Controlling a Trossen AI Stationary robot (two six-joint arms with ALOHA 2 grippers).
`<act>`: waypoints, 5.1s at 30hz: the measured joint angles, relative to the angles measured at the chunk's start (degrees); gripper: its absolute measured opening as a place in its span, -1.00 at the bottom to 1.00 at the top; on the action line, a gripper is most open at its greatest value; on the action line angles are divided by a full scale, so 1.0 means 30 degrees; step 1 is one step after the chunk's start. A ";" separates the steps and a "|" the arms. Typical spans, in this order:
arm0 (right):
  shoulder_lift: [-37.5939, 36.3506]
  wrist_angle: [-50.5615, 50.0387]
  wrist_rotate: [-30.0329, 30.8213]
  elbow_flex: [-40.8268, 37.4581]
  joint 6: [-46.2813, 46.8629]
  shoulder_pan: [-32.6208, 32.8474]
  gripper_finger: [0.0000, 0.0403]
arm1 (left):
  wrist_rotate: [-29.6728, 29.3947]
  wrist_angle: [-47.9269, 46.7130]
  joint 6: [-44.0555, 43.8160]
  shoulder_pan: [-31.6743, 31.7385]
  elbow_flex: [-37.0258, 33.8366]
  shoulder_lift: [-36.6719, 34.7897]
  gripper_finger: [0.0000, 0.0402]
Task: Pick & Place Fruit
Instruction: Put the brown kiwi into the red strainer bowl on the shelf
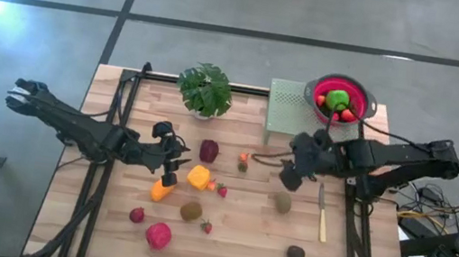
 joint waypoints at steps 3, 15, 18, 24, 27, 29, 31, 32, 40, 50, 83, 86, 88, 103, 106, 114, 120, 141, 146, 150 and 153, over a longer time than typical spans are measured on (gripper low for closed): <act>0.0000 0.0024 0.0058 -0.0309 0.1019 0.0972 0.21 | 0.0000 0.0000 0.0004 -0.0002 0.0002 0.0000 -0.27; 0.0007 0.0226 0.0057 -0.1843 0.4421 0.3377 0.24 | 0.0000 0.0000 0.0000 0.0000 0.0000 0.0000 -0.27; 0.0007 0.0279 0.0066 -0.2420 0.5282 0.3829 0.27 | 0.0000 0.0000 0.0007 -0.0001 0.0000 0.0000 -0.27; 0.0029 0.1351 0.0052 -0.3743 0.6505 0.4575 0.26 | 0.0000 0.0000 0.0007 -0.0007 0.0000 0.0000 -0.27; 0.0034 0.1938 0.0066 -0.4328 0.7178 0.4804 0.23 | 0.0000 0.0000 0.0000 -0.0007 0.0005 0.0005 -0.27; 0.0083 0.2399 0.0063 -0.4766 0.7534 0.4974 0.21 | 0.0000 0.0000 0.0003 -0.0003 0.0000 0.0003 -0.27; 0.0090 0.2659 0.0058 -0.5173 0.7985 0.5180 0.21 | 0.0000 0.0000 0.0006 -0.0007 0.0000 0.0007 -0.27; 0.0087 0.2835 0.0057 -0.5380 0.8251 0.5242 0.20 | 0.0000 0.0000 0.0007 0.0000 0.0000 0.0000 -0.27; 0.1160 0.3302 -0.0599 -0.6341 1.0042 0.5637 0.36 | 0.0000 0.0000 0.0002 -0.0002 0.0005 0.0007 -0.27; 0.4445 0.3255 -0.0998 -0.5822 1.1414 0.5628 0.59 | 0.0000 -0.0001 0.0001 -0.0001 0.0000 0.0007 -0.27; 0.8823 0.4769 -0.2081 -0.6240 1.2132 0.5601 0.40 | 0.0000 0.0000 0.0004 -0.0004 0.0001 0.0007 -0.27; 0.8823 0.4781 -0.2113 -0.6260 1.2125 0.5601 0.33 | 0.0000 0.0000 0.0001 -0.0006 0.0000 0.0007 -0.27; 0.8823 0.4832 -0.2152 -0.6260 1.2125 0.5601 0.28 | 0.0000 0.0000 0.0007 -0.0003 0.0000 0.0007 -0.27; 0.8823 0.4819 -0.2158 -0.6260 1.2125 0.5623 0.19 | 0.0000 0.0000 0.0002 -0.0005 0.0000 0.0007 -0.27; 0.8823 0.4818 -0.2164 -0.6260 1.2125 0.5623 0.22 | 0.0000 0.0000 0.0001 -0.0007 0.0001 0.0007 -0.27; 0.8808 0.4803 -0.2159 -0.6260 1.2125 0.5616 0.12 | 0.0000 0.0000 0.0002 -0.0002 0.0002 0.0007 -0.27; 0.8801 0.4789 -0.2164 -0.6260 1.2125 0.5616 0.13 | 0.0000 0.0000 0.0000 -0.0007 0.0000 0.0007 -0.27; 0.5311 0.0726 -0.1209 -0.3574 0.7246 0.3231 0.14 | 0.0000 0.0000 0.0004 -0.0004 0.0003 0.0007 -0.27; 0.3223 -0.2551 0.0568 -0.1805 0.6147 0.1334 0.10 | 0.0000 0.0000 0.0001 -0.0007 0.0001 0.0007 -0.27; 0.1374 -0.2968 0.1627 -0.0687 0.4469 -0.0536 0.09 | 0.0000 0.0000 0.0003 -0.0004 0.0000 0.0007 -0.27; 0.0130 -0.2956 0.2090 0.0008 0.3312 -0.2146 0.11 | 0.0000 0.0000 0.0000 -0.0003 0.0000 0.0007 -0.27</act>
